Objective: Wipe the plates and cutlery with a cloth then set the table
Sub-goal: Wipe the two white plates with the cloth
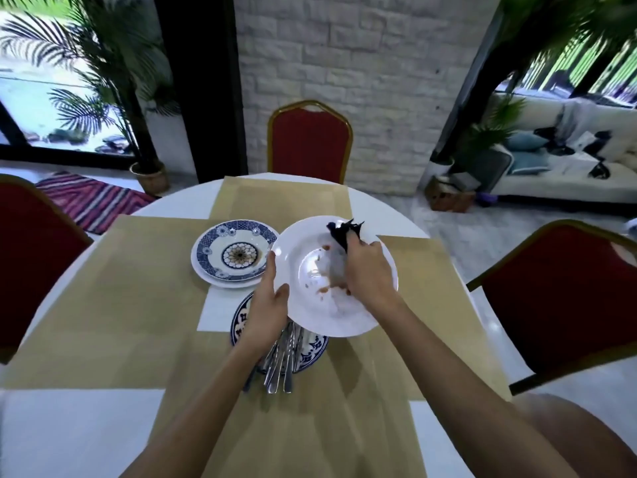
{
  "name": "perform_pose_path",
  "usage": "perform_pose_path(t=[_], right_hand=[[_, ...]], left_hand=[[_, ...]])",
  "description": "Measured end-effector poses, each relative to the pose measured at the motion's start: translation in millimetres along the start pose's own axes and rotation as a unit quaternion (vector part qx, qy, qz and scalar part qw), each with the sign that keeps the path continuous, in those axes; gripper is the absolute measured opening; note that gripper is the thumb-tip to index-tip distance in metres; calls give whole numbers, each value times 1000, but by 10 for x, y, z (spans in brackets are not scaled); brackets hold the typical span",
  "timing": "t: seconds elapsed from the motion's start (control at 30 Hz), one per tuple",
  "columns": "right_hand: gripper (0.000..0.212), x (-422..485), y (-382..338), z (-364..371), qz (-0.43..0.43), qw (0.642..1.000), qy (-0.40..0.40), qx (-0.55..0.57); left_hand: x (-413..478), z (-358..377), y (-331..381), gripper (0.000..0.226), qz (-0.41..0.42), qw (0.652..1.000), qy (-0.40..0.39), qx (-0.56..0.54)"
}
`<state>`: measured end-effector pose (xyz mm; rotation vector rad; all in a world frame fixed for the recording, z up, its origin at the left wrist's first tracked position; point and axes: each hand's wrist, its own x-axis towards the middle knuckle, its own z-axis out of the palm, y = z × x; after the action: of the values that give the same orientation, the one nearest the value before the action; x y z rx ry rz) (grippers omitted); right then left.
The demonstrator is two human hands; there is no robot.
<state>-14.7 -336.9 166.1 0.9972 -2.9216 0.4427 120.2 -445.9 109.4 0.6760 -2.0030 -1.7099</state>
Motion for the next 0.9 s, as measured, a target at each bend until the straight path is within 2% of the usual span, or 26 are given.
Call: perform_pose_path(t=[0.07,0.17,0.33,0.47,0.67,0.77,0.9], right_hand=[[51,-141,-129,70,-33,997,-33,-61],[66,-211,-191,169,-83,989,-93,-79],[61,-332,-97,209,-174,964,-171,-100],[58,-507,83,154,-202,946,-179,-179],[60,-382,213,82,-95,972,-102,-189],[63,-346,94,124,-121,978,-77,-151],[58,-494,-3,184,-197,968,-123,-93]], left_hand=[[-100,-1,60,66,-7,1000,11,-20],[-211,-6,157,65,-7,999,21,-23],[-283,-89,158,67,-24,998,39,-31],[-341,-171,82,68,-32,998,38,-37],[-399,-77,221,66,-21,998,2,-58],[-336,-50,229,66,-9,999,-3,-48],[-230,-127,200,68,-16,999,9,-48]])
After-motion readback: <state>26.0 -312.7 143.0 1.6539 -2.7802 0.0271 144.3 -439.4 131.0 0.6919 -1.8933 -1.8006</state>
